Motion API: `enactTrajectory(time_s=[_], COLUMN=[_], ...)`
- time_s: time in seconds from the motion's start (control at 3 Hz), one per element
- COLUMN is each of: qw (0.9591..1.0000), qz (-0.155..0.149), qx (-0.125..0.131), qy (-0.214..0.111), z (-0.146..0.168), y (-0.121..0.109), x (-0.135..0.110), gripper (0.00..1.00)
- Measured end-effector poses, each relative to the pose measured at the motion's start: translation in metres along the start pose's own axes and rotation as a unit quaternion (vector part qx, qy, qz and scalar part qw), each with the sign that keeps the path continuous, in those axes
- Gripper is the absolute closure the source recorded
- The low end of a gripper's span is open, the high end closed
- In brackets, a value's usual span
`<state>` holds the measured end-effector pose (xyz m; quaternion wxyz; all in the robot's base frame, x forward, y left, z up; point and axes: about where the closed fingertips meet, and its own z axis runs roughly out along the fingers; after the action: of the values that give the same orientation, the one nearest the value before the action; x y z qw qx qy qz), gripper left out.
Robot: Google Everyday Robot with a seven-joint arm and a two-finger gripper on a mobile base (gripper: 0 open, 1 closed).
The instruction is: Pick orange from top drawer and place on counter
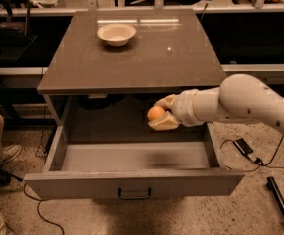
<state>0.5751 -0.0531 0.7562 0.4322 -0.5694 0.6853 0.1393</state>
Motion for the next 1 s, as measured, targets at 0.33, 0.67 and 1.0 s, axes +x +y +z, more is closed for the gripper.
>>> enactTrajectory(time_s=[0.33, 0.67, 1.0], qw=[0.9982, 0.9934, 0.9852], qz=[0.012, 0.034, 0.074], qx=[0.039, 0.076, 0.096], qy=[-0.045, -0.079, -0.121], z=[-0.048, -0.082, -0.087], y=[-0.033, -0.061, -0.089], x=[-0.01, -0.021, -0.036], gripper=[1.0, 1.0, 1.0])
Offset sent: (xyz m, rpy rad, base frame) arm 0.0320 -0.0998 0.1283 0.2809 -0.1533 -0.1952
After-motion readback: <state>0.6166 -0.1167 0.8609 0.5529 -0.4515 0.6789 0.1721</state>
